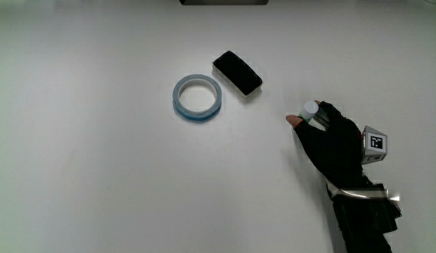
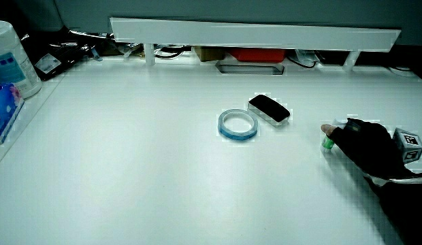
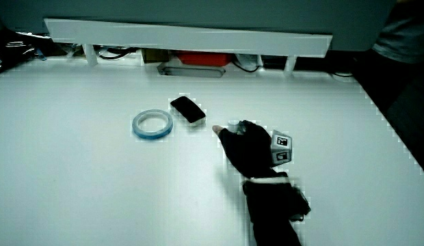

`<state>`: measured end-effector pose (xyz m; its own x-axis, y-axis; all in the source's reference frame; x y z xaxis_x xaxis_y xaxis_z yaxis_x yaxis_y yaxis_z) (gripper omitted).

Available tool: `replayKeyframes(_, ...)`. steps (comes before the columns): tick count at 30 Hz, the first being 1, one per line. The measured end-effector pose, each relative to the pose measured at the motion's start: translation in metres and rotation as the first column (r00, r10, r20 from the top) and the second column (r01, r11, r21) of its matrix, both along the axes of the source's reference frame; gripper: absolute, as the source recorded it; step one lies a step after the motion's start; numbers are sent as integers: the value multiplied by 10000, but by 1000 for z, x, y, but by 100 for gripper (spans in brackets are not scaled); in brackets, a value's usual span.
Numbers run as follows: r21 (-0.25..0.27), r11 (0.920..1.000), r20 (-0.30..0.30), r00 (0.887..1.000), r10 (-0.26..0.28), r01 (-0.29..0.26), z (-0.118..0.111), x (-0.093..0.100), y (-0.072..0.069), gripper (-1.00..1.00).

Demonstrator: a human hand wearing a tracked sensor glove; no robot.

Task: Pick glue stick

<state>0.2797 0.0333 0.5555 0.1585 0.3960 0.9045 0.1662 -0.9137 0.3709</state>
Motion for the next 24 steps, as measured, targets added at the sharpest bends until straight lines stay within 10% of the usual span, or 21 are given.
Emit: replayKeyframes(24,1436,9887,-629,9974,-347,435,-49,-12,-16,100)
